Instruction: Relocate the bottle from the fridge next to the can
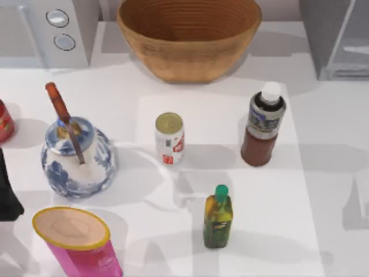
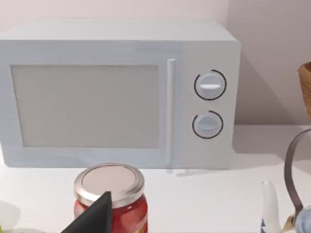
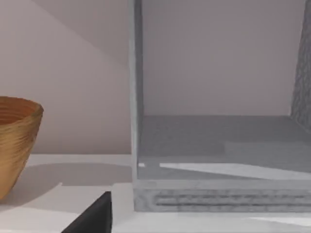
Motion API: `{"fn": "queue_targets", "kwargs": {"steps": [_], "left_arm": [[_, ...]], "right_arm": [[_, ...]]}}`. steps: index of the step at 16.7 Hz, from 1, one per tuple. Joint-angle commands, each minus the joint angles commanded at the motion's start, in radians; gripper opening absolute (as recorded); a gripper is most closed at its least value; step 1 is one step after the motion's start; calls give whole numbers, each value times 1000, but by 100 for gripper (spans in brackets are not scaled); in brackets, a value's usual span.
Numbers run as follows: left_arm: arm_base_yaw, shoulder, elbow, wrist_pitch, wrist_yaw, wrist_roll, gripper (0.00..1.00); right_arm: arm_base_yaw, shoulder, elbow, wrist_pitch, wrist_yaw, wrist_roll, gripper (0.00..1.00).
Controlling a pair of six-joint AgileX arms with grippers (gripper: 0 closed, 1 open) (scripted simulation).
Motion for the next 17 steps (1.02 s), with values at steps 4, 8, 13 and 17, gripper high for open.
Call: {"fn": "queue_targets", "kwargs": {"steps": [4, 8, 13, 17], "left_arm": [[0, 0, 0, 0, 0, 0, 100], [0, 0, 0, 0, 0, 0, 100], [0, 0, 0, 0, 0, 0, 100], [0, 0, 0, 0, 0, 0, 100]], "right_arm": [[1, -178, 144, -370, -2, 0, 100], [0, -352, 284, -728, -4, -1, 100], [-1, -520, 423, -1026, -4, -5, 100], [-1, -564, 461, -1087, -5, -7, 100]]}}
